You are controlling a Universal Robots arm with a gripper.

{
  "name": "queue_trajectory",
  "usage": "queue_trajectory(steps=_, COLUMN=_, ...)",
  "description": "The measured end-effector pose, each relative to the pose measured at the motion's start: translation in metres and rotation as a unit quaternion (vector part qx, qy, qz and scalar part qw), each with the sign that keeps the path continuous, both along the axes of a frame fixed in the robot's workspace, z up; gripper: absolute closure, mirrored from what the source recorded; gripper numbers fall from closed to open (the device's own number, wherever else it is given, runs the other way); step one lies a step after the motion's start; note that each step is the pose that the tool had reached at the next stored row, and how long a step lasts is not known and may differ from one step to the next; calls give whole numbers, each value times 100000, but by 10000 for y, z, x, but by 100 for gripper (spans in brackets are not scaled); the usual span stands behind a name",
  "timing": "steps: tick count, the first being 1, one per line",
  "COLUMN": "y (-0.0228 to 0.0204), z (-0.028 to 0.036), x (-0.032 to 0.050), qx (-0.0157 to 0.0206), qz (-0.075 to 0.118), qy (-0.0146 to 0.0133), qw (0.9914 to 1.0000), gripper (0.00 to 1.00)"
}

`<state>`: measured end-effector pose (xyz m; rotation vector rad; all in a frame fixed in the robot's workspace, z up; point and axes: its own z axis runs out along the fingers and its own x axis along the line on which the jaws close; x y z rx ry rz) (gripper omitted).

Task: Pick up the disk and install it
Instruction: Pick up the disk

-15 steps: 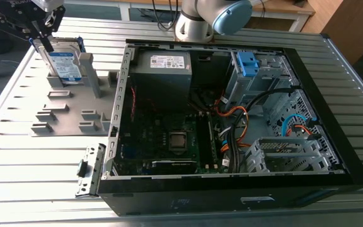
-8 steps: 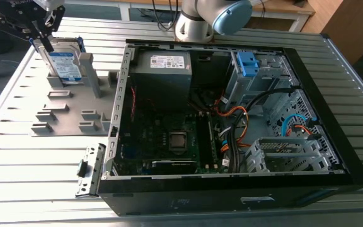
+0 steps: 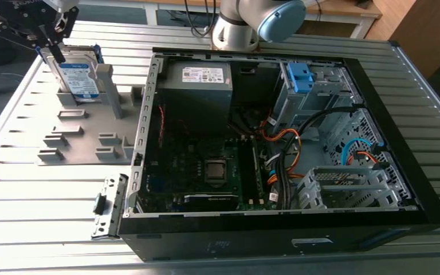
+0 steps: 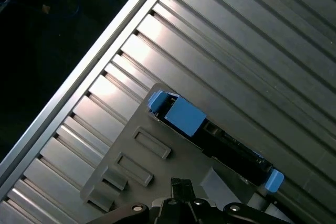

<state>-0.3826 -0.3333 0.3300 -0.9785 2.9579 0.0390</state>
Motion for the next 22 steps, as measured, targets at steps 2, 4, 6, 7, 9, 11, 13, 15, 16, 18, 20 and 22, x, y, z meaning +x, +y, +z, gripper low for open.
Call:
queue_trajectory(steps=2, y=0, z=0, x=0, qx=-1, qz=519, qy=1, qw=99999, gripper=89)
queue_trajectory(steps=4, y=0, z=0, x=0, qx=-1, qz=1014, qy=-1, qw=99995, gripper=89)
queue_trajectory(steps=6, y=0, z=0, x=0, qx=0, qz=1498, qy=-1, qw=99989, gripper=89)
queue_trajectory(steps=7, y=0, z=0, x=0, qx=2, qz=1742, qy=-7, qw=99985, gripper=89)
queue_trajectory(steps=9, y=0, z=0, x=0, qx=1, qz=2226, qy=-6, qw=99975, gripper=89)
queue_trajectory(steps=11, y=0, z=0, x=0, qx=-1, qz=2695, qy=-3, qw=99964, gripper=89)
queue_trajectory(steps=13, y=0, z=0, x=0, qx=1, qz=3157, qy=-4, qw=99950, gripper=89)
queue_trajectory(steps=15, y=0, z=0, x=0, qx=-1, qz=3642, qy=-2, qw=99934, gripper=89)
queue_trajectory(steps=16, y=0, z=0, x=0, qx=0, qz=3855, qy=-4, qw=99926, gripper=89)
queue_trajectory(steps=18, y=0, z=0, x=0, qx=0, qz=4344, qy=-2, qw=99906, gripper=89)
queue_trajectory(steps=20, y=0, z=0, x=0, qx=1, qz=4809, qy=-2, qw=99884, gripper=89)
queue_trajectory(steps=22, y=0, z=0, x=0, qx=0, qz=5280, qy=-3, qw=99861, gripper=89)
